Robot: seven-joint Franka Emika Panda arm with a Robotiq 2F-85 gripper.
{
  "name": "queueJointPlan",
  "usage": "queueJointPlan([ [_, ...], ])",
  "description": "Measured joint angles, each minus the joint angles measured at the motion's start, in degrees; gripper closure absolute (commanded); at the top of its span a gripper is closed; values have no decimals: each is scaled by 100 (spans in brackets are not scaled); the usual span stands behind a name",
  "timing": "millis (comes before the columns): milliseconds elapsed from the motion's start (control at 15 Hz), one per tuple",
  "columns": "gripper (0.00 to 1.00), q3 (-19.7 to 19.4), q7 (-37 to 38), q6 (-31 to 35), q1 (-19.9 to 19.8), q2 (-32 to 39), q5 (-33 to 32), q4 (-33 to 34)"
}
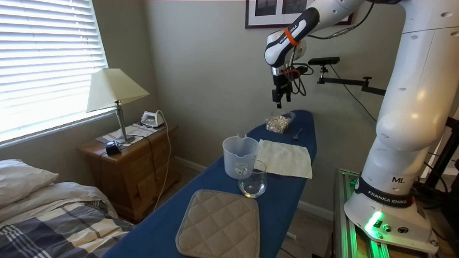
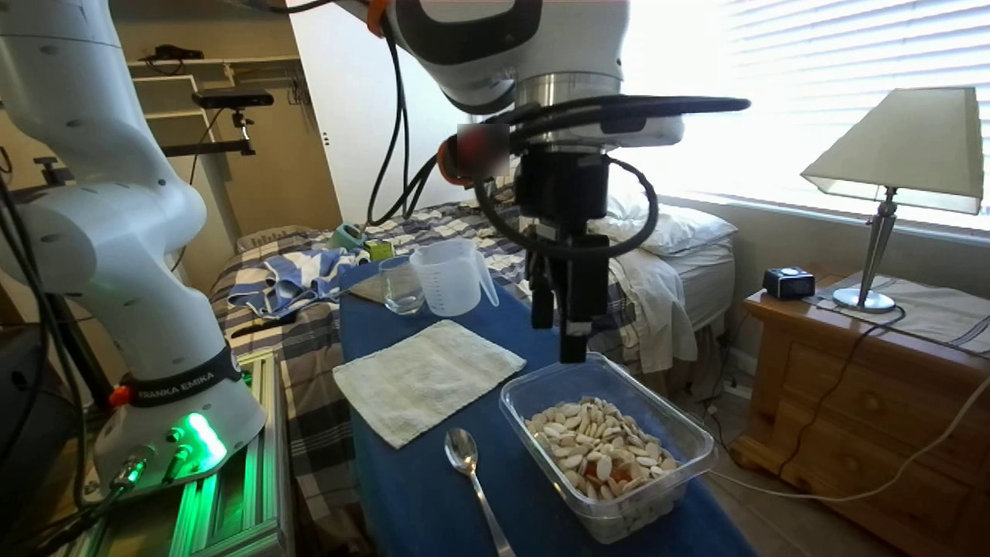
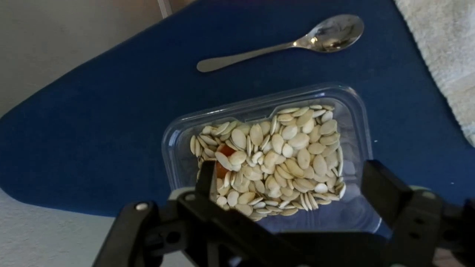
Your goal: Put some of the contents of the clear lunchbox on the right onto the silver spoon
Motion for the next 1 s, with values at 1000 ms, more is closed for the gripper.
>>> queueJointPlan([
  [1000, 0, 31, -238, 1002, -300, 1081, 578, 162],
])
